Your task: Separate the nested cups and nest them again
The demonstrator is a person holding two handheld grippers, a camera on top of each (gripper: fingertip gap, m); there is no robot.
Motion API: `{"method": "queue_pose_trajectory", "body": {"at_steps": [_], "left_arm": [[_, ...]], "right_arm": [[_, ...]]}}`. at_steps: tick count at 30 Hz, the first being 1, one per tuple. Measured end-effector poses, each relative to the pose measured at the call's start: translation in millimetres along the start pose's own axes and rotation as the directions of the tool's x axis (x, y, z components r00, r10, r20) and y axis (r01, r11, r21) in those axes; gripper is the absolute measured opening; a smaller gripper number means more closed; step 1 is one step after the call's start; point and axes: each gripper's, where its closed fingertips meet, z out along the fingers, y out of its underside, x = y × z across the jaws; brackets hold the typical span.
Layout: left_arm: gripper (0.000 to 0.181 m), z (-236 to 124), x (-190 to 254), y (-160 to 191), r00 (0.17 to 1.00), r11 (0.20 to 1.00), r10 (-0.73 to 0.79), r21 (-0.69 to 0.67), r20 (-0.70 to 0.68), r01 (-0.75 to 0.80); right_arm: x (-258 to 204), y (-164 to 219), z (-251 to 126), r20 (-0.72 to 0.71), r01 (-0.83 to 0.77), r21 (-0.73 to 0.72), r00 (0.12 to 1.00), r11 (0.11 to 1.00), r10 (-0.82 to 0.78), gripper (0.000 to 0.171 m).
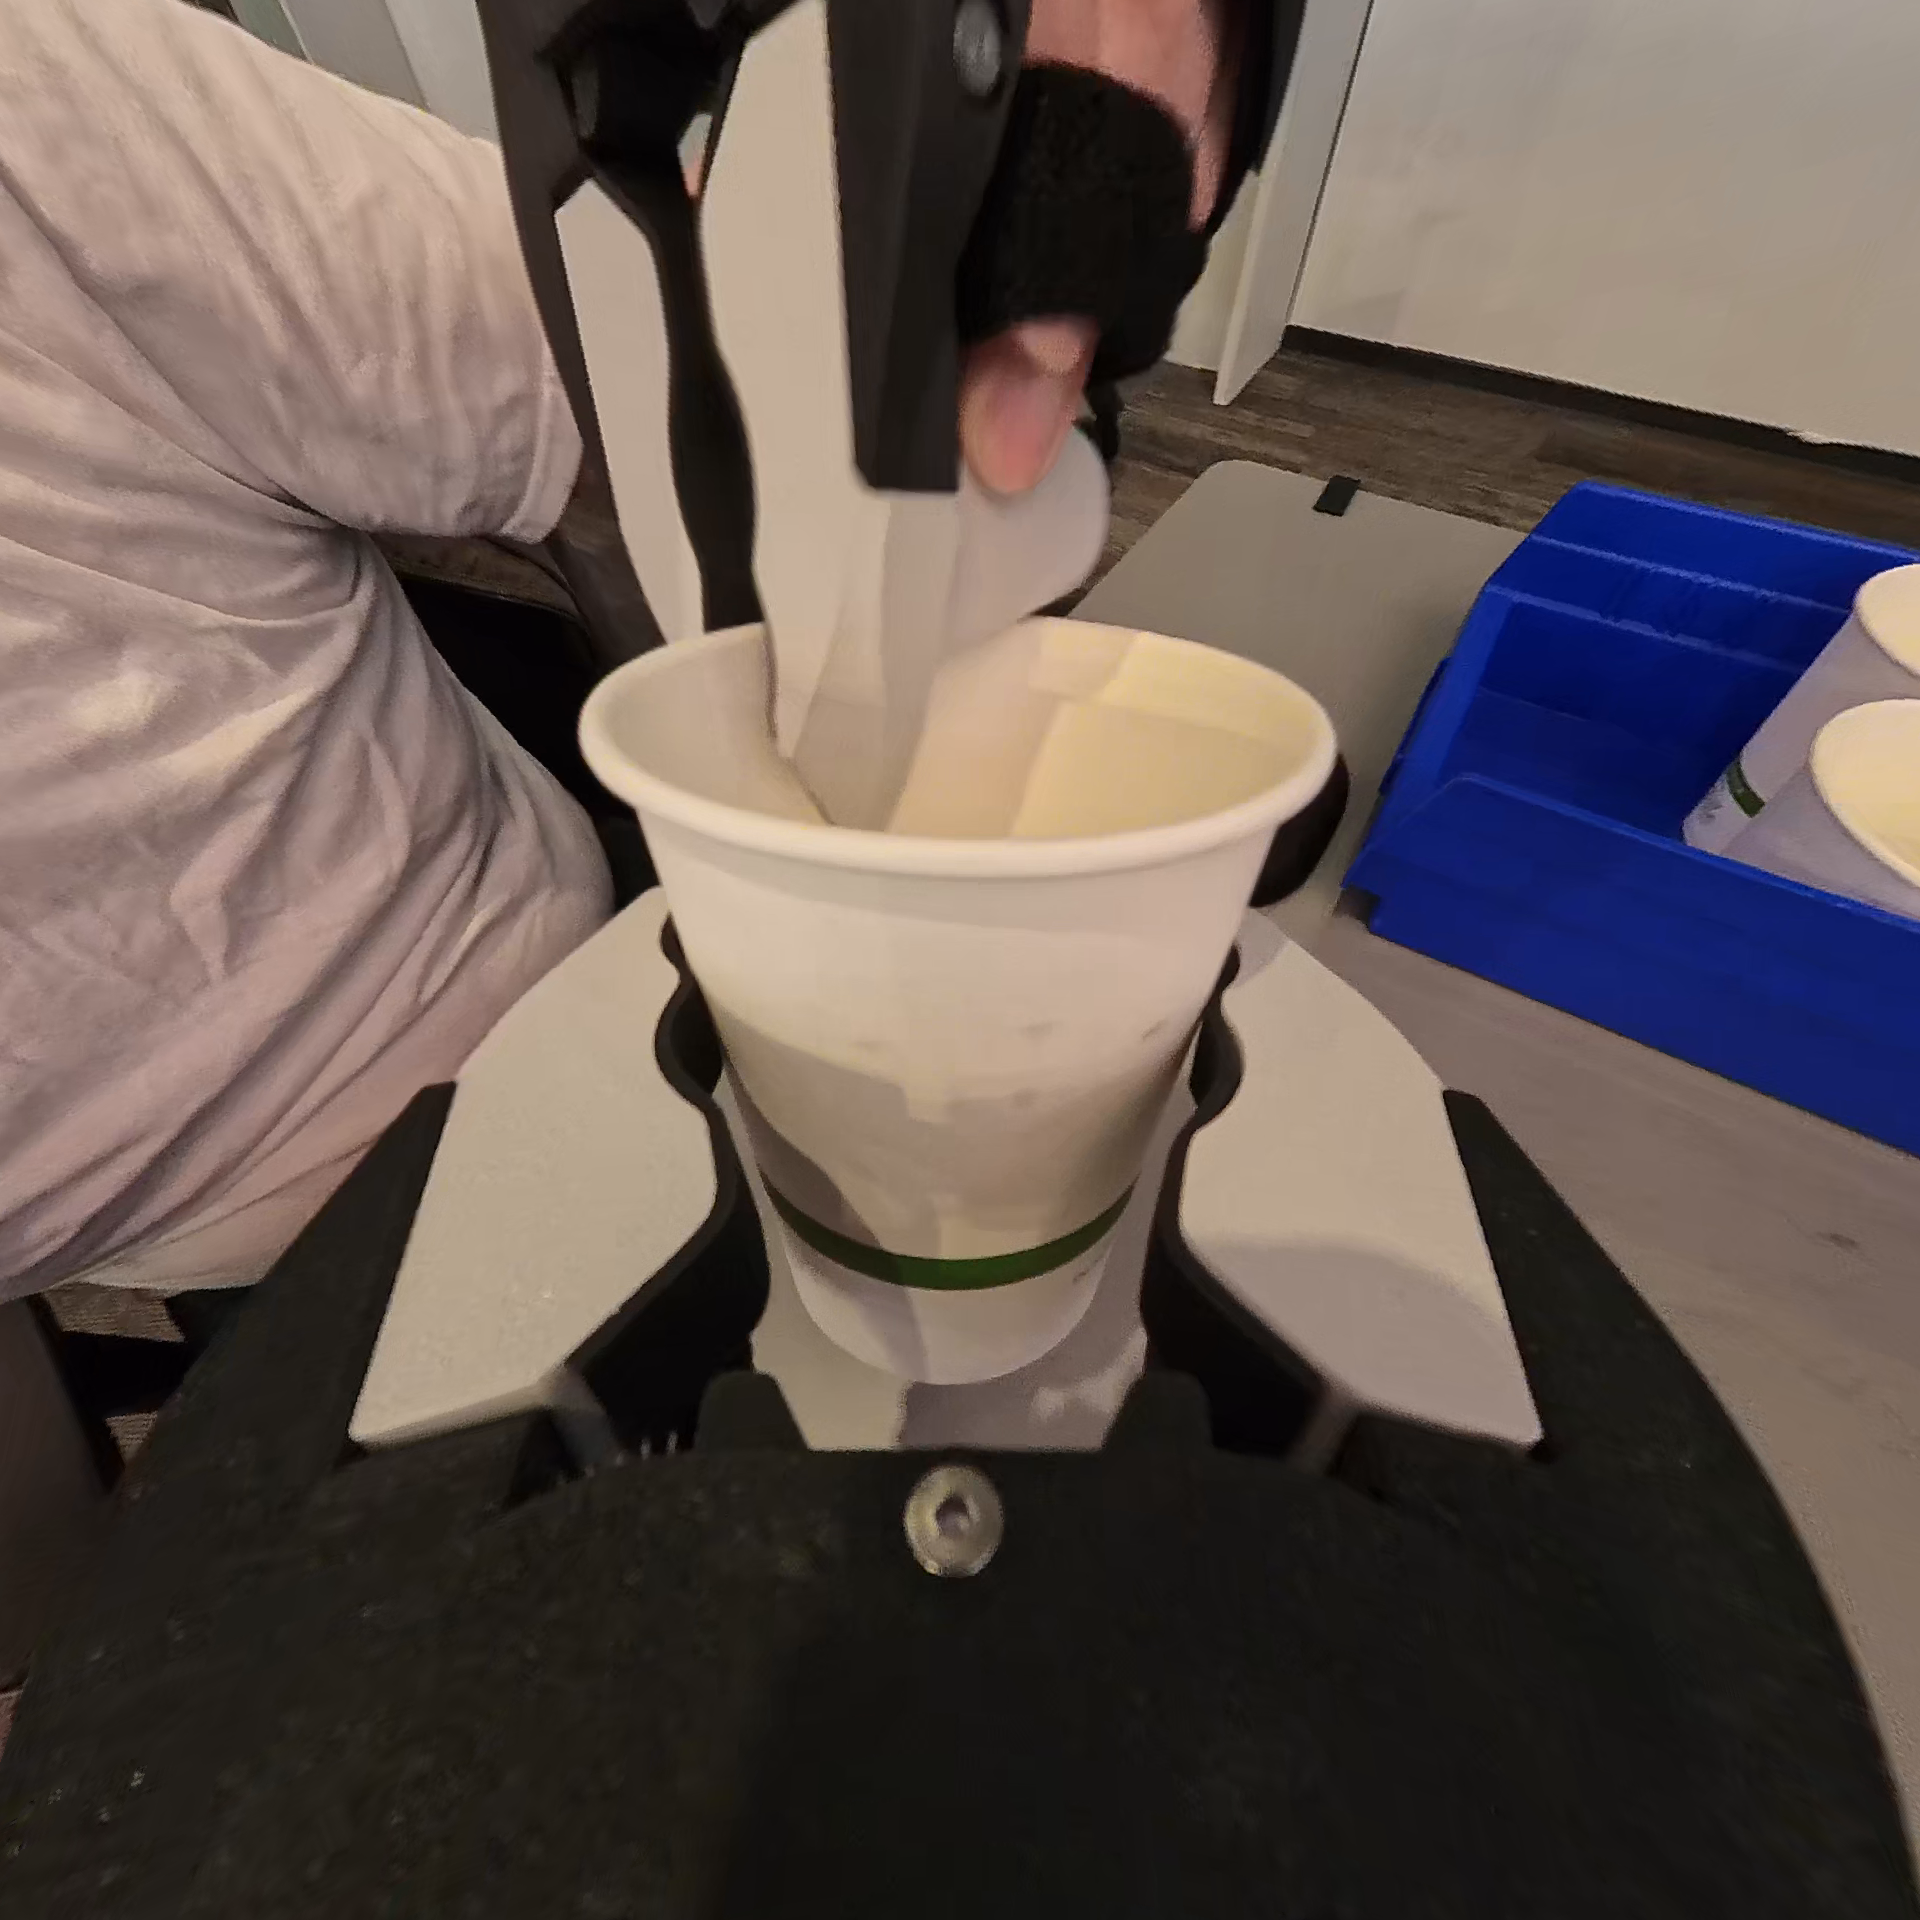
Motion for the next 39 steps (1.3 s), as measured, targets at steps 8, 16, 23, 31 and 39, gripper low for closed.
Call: {"method": "queue_pose_trajectory", "body": {"at_steps": [8,16,23,31,39], "left_arm": [[0.056,-48.2,-42.4,-17.3,0.950,0.963,-0.174,0.245,0.260,0.109],[0.052,-68.4,-42.0,8.0,0.904,0.945,-0.254,0.287,0.344,0.156],[0.052,-61.3,-35.4,11.3,0.910,0.957,-0.230,0.250,0.344,0.147],[0.052,-56.3,-33.2,8.0,0.917,0.963,-0.212,0.232,0.339,0.137],[0.051,-55.0,-34.5,10.8,0.915,0.966,-0.212,0.219,0.343,0.142]], "right_arm": [[16.4,-3.2,-52.9,-0.162,-0.007,0.028,0.987,1.000,0.011,0.090],[41.4,53.3,-326.1,-0.858,0.025,0.354,0.407,0.935,0.314,0.090],[35.2,138.5,-385.2,-0.862,-0.001,0.473,0.209,0.881,0.463,0.090],[49.2,162.5,-375.8,-0.879,-0.055,0.434,0.193,0.899,0.436,0.090],[55.0,187.8,-365.9,-0.887,-0.195,0.393,0.177,0.898,0.427,0.091]]}}
